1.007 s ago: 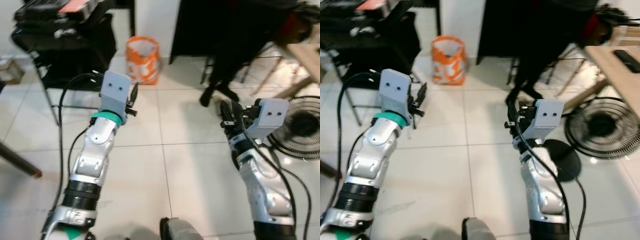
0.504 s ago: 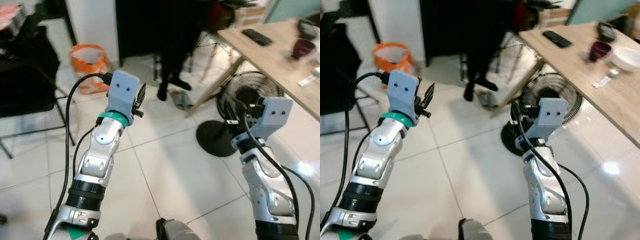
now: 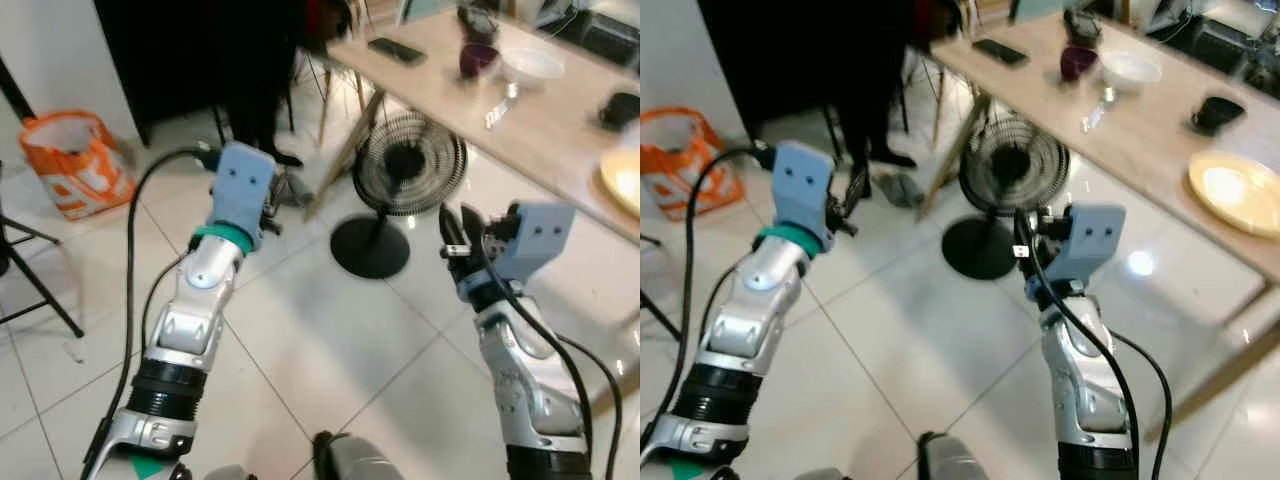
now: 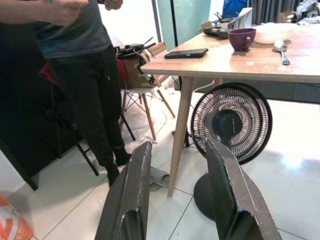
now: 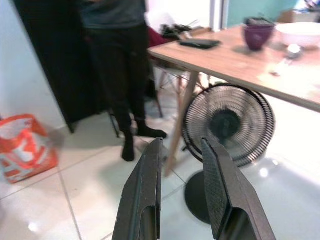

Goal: Setting the table

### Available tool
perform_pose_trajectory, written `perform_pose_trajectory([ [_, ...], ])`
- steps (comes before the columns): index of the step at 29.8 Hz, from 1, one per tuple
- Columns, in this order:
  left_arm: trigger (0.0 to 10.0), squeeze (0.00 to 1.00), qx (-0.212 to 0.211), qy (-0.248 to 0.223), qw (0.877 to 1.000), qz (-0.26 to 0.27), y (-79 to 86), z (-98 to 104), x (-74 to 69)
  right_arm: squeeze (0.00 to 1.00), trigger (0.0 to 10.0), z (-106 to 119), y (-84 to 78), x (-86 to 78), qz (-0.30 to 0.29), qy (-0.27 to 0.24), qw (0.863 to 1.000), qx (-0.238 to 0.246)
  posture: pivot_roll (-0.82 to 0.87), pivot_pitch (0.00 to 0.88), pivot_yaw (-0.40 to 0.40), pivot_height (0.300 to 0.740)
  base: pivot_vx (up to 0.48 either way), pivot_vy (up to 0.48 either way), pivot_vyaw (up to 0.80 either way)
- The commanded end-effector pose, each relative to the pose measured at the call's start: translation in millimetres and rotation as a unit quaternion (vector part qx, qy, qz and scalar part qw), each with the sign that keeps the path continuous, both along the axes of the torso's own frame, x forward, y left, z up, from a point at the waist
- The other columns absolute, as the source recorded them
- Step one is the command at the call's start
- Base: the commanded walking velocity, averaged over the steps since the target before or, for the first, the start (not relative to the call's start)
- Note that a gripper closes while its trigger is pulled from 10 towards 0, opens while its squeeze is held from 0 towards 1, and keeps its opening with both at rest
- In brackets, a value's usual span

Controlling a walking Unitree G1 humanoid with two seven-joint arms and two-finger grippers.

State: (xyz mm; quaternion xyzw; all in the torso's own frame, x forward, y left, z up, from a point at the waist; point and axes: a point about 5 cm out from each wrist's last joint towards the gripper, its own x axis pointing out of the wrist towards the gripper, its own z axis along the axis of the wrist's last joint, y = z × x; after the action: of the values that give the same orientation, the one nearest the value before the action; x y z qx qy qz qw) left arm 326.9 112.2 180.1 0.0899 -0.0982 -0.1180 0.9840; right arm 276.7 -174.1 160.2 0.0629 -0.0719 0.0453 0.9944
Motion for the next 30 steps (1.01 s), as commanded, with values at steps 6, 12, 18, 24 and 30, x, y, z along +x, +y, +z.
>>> perform_pose_trajectory([
  [6, 10.0, 0.00, -0.003, 0.009, 1.000, -0.005, -4.8, -4.2, -1.8, 0.00, 10.0, -2.5, -3.7, -1.6, -0.005, 0.009, 1.000, -0.006, 0.00, 0.000, 0.008, 0.740, 0.000, 0.000, -0.80],
  [12, 10.0, 0.00, -0.004, 0.009, 1.000, -0.004, -4.9, -4.2, -1.6, 0.00, 10.0, -1.8, -3.8, -0.9, -0.004, 0.009, 1.000, -0.007, 0.00, 0.000, 0.006, 0.740, 0.000, 0.000, -0.80],
  [18, 10.0, 0.00, -0.005, 0.009, 1.000, -0.004, -5.4, -4.1, -1.5, 0.00, 10.0, -2.1, -3.8, -0.9, -0.004, 0.010, 1.000, -0.007, 0.00, 0.000, 0.008, 0.740, 0.000, 0.000, -0.80],
  [24, 10.0, 0.00, -0.004, 0.009, 1.000, -0.004, -5.7, -4.4, -1.6, 0.00, 10.0, -2.6, -3.5, -1.2, -0.004, 0.011, 1.000, -0.007, 0.00, 0.000, 0.008, 0.740, 0.000, 0.000, -0.80],
  [30, 10.0, 0.00, 0.000, 0.009, 1.000, -0.006, -7.6, -6.1, -1.6, 0.00, 10.0, -2.5, -4.2, -1.3, -0.004, 0.012, 1.000, -0.012, 0.01, 0.000, 0.015, 0.740, 0.000, 0.000, -0.80],
])
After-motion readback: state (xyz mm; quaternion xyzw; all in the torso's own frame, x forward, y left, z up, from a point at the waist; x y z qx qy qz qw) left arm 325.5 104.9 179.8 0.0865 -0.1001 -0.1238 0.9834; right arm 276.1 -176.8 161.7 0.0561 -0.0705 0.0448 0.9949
